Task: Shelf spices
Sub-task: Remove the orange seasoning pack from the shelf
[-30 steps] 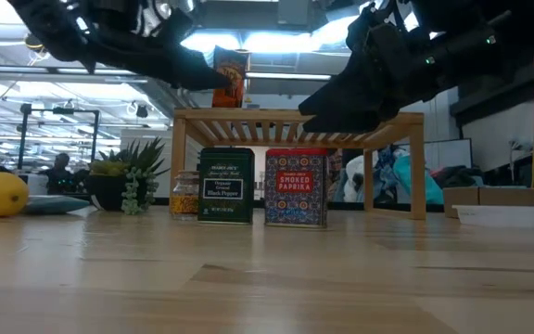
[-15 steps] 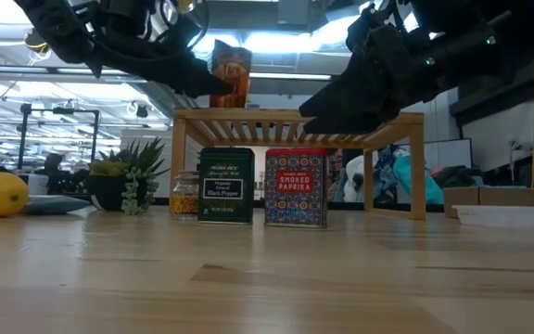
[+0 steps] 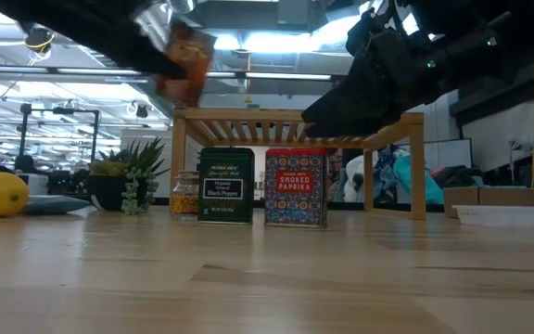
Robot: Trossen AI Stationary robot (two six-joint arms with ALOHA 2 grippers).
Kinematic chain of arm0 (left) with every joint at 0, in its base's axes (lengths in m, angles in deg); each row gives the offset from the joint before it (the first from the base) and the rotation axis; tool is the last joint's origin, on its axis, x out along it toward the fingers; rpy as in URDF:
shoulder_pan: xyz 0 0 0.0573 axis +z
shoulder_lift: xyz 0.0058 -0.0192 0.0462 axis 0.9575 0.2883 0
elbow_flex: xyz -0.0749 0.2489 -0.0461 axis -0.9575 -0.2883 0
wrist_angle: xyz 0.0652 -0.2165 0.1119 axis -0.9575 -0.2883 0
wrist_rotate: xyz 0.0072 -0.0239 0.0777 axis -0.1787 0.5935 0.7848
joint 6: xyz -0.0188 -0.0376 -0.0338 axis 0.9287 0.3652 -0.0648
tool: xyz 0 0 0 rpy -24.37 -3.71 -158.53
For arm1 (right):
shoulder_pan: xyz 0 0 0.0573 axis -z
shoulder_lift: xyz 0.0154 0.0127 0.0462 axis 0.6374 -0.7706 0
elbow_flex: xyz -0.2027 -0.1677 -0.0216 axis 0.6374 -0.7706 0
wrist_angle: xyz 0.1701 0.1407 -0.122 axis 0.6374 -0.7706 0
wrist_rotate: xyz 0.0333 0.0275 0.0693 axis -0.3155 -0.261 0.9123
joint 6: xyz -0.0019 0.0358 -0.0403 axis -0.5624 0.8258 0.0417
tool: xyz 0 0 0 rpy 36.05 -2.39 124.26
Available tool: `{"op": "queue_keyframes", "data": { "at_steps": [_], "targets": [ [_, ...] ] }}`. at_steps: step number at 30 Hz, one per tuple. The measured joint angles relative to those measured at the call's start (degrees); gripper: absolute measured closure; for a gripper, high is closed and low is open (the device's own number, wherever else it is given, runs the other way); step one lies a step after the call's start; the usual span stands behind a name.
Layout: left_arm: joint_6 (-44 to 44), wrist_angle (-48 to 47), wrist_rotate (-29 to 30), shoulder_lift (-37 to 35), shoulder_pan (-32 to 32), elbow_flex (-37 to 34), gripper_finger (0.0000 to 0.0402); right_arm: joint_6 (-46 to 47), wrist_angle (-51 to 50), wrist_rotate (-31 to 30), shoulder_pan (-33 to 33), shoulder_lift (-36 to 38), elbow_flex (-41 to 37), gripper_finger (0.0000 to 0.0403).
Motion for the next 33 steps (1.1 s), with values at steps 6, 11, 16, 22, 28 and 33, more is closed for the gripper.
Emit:
{"op": "queue_keyframes", "data": {
  "at_steps": [6, 11, 16, 22, 28, 33],
  "targets": [
    [13.76, -22.29, -0.02, -11.81, -5.1, 0.02, 0.0372, 1.43, -0.23, 0.21, -0.04, -0.02, 0.0, 0.0036],
    [21.02, -28.03, -3.8, -15.58, -11.57, -2.07, 0.0372, 1.53, -0.26, 0.48, -0.04, -0.02, 0.0, 0.0036],
    [26.55, -27.28, -6.46, -15.4, -18.34, -6.21, 0.0372, 1.53, -0.26, 0.48, -0.04, -0.02, 0.0, 0.0036],
    [29.45, -12.91, -4.94, -14.12, -23.66, -15.82, 0.0372, 1.53, -0.35, 0.48, -0.04, -0.02, 0.0, 0.0036],
    [23.68, 5.73, -0.87, -12.85, -25.55, -24.89, 0.0372, 1.53, -0.35, 0.48, -0.04, -0.02, 0.0, 0.0036],
    [20.94, 12.01, 0.64, -12.45, -25.55, -28.46, 0.0372, 1.53, -0.3, 0.47, -0.04, -0.02, 0.0, 0.0036]
  ]
}}
